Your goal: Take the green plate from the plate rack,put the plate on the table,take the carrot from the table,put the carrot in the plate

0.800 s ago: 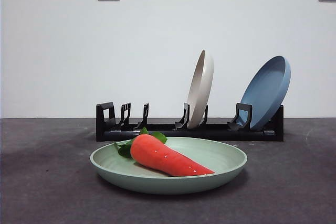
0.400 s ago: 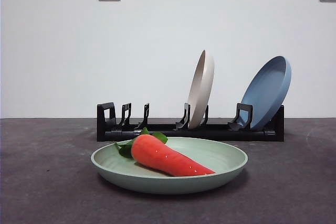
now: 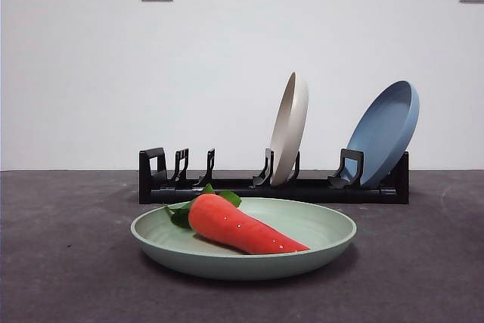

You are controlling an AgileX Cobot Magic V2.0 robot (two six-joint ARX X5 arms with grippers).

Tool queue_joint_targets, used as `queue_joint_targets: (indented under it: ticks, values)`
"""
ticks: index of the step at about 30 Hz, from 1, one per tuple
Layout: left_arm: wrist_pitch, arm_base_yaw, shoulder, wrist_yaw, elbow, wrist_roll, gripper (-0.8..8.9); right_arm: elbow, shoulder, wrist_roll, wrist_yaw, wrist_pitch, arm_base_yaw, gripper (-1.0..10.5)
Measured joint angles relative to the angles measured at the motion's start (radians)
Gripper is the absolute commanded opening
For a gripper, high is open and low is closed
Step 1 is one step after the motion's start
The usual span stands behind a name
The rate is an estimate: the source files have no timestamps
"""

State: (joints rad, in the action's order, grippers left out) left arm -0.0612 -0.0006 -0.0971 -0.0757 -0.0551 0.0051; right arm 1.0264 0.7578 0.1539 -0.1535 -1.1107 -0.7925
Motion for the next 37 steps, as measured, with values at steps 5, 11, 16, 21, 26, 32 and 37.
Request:
queue_joint_targets:
  ticks: [5, 11, 16, 21, 26, 32, 37]
  values:
    - [-0.074, 0.000, 0.008, 0.001, 0.000, -0.014, -0.03, 0.000, 0.000, 0.000, 0.000, 0.000, 0.000, 0.0]
    - [-0.173, 0.000, 0.031, 0.000, 0.000, -0.018, -0.03, 0.000, 0.000, 0.000, 0.000, 0.000, 0.000, 0.0]
    - [-0.237, 0.000, 0.035, 0.002, 0.000, -0.018, -0.03, 0.000, 0.000, 0.000, 0.000, 0.000, 0.000, 0.0]
    - [-0.238, 0.000, 0.036, 0.001, 0.000, -0.018, -0.03, 0.000, 0.000, 0.000, 0.000, 0.000, 0.000, 0.0]
    - [-0.238, 0.000, 0.036, 0.001, 0.000, -0.018, -0.03, 0.000, 0.000, 0.000, 0.000, 0.000, 0.000, 0.0]
    - [-0.238, 0.000, 0.036, 0.001, 0.000, -0.018, -0.03, 0.000, -0.070, -0.055, -0.003, 0.022, 0.108, 0.0]
    - [-0.238, 0.000, 0.036, 0.001, 0.000, -0.018, -0.03, -0.052, -0.197, -0.134, -0.004, 0.215, 0.338, 0.0]
